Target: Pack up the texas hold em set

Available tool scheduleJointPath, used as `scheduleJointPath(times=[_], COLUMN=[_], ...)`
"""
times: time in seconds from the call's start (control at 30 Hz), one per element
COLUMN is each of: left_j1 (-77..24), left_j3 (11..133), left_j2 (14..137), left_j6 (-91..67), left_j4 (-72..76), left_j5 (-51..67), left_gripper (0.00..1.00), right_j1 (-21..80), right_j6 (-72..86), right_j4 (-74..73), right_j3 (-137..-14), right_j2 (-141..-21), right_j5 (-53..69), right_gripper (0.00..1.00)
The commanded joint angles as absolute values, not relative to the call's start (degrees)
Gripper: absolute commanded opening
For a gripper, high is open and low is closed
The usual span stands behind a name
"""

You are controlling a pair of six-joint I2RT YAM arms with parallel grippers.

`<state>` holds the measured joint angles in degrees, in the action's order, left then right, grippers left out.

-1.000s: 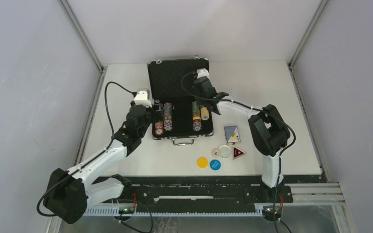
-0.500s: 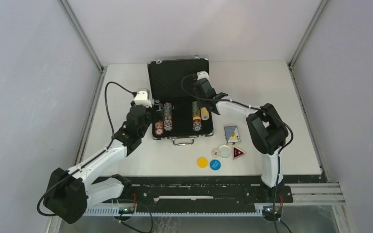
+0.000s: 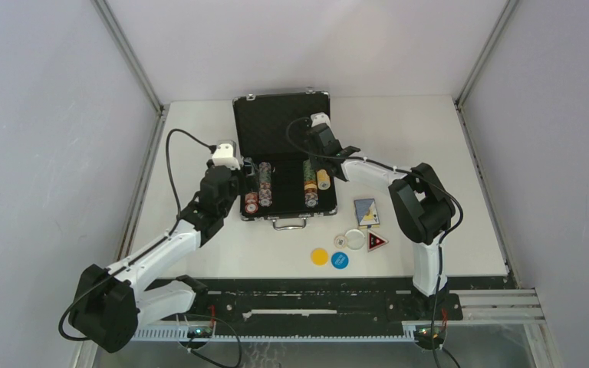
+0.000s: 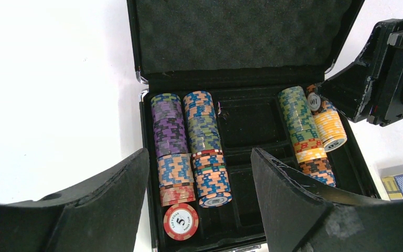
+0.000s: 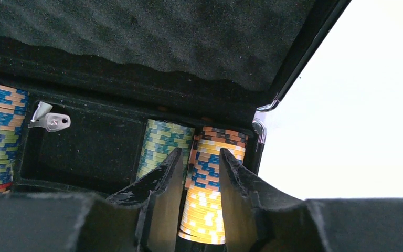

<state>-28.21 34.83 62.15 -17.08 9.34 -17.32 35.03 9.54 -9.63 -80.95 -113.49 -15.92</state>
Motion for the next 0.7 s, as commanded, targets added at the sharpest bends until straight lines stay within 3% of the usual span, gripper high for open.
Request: scheduleJointPath(times=[0.0,0.43,0.67], left_j1=[-28.1,-28.1,-28.1], left_j3=[35.2,35.5,35.6], left_j2=[62.2,62.2,62.6], left_j6=[-17.8,-18.0,-18.2], left_j4=[11.5,11.1,11.3], left_j5=[-16.8,-16.1,-15.8], left_gripper=[0.76,0.76,0.76], right_j1=[34.6,34.6,34.7], right_j6=[10.0,11.7,11.6], right_j4=[-8.4,-8.8,-8.3], right_j3=[-80.9,-79.3,-78.9], right_j2=[-112.6,-113.2,-111.9], right_j5=[-15.3,-12.5,-13.0], right_gripper=[0.41,0.28,0.08])
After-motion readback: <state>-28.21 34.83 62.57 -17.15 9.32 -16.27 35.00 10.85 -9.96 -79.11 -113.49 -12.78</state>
